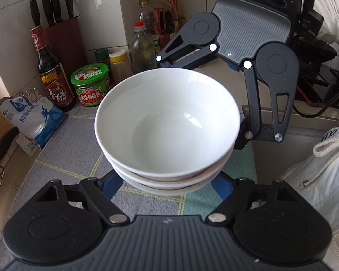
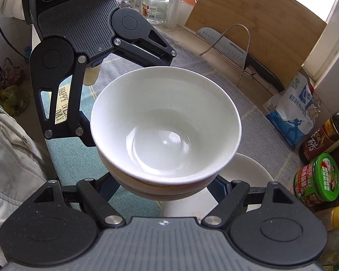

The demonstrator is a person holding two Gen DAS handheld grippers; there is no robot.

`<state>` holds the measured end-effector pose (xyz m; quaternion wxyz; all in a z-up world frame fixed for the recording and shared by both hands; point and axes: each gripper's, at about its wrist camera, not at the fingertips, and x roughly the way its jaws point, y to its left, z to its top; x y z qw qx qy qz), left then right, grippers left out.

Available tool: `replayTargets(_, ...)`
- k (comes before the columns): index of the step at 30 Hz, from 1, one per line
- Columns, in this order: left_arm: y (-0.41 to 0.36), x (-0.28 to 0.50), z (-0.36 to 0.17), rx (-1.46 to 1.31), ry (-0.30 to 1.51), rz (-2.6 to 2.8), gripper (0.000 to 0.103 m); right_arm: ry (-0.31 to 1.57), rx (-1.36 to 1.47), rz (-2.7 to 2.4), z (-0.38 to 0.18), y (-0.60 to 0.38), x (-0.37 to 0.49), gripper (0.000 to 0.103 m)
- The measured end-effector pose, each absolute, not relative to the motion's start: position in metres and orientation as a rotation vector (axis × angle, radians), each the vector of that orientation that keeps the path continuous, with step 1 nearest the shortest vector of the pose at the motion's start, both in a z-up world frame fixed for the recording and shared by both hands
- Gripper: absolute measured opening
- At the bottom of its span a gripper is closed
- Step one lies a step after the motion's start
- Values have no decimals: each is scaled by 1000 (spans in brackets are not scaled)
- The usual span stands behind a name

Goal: Organize plates and bowls
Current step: 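Lift the bowl stack with both tools and carry it over the plate stack, then lower the bowl stack onto the flower-print plates and open both tools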

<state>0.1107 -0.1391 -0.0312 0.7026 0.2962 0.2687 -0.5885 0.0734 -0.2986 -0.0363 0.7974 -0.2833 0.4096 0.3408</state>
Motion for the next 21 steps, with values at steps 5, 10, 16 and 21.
replayTargets(5,-172,121,-39,672,588,-1328,83,890,-620,694,-39,-323,81,86)
replayTargets(10,-192,129,-49,680,599,-1338,83,905,-621,675,-47,-343,88,86)
replayTargets(16,-210,135,-62,679,626,-1341,83,929,-615,675,-58,-359,99,86)
replayTargets(21,-222,139,-70,685,642,-1339,83,938,-603,679,-64,-367,104,86)
